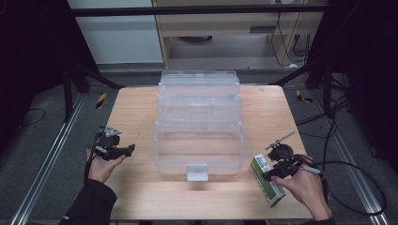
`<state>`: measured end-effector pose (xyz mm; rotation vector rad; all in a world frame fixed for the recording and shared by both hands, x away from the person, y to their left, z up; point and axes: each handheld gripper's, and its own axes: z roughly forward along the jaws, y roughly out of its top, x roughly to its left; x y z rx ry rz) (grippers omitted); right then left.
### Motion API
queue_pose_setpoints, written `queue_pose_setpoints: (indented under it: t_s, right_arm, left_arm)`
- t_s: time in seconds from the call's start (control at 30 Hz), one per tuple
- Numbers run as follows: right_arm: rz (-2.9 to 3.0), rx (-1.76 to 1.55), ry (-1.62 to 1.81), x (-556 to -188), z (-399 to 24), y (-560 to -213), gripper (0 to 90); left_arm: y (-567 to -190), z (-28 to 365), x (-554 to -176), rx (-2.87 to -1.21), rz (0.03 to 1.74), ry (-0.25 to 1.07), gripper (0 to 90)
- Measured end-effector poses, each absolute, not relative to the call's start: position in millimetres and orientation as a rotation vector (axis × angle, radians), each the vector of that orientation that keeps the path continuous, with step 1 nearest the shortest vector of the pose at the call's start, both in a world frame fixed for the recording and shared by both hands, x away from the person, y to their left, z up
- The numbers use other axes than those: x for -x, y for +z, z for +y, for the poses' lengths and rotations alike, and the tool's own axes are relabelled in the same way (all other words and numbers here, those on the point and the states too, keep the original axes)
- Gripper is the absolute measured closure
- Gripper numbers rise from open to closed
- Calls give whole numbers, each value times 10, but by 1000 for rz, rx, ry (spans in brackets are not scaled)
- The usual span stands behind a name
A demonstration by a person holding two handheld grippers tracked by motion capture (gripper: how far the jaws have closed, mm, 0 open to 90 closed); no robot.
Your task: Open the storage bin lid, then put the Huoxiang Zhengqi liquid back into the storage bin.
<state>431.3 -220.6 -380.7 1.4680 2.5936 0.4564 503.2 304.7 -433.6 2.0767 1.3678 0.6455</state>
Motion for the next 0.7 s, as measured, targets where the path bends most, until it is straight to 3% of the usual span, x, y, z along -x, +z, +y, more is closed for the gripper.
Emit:
queue_pose_setpoints:
  t_s: [0.7]
  right_arm:
    - [2637,-1483,348,-4394,-2137,-3929,549]
  left_arm:
    - [-4366,3047,-5040,-2092,1370,635,314]
